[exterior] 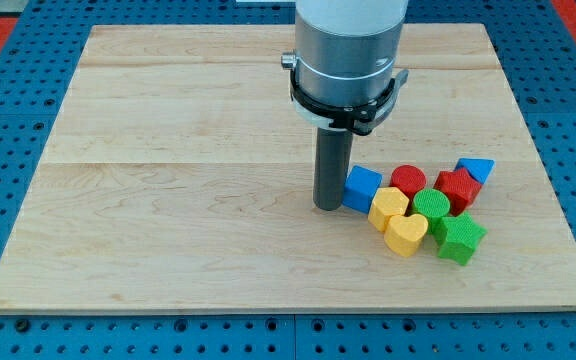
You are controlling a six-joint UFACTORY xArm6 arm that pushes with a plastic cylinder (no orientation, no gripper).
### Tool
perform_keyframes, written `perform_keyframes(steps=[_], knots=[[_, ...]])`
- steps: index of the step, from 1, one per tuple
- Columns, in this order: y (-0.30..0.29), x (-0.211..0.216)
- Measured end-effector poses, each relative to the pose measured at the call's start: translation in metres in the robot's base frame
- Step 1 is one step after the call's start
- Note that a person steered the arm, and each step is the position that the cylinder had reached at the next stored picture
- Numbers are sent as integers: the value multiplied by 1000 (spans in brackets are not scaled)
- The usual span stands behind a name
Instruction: Move your arm to the center right of the board
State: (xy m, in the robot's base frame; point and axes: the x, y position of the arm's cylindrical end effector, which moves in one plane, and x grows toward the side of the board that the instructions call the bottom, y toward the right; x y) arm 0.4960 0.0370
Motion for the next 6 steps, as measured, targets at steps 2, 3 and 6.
perform_keyframes(steps=[2,3,6], knots=[[-11,-67],[15,-110],[241,-84]])
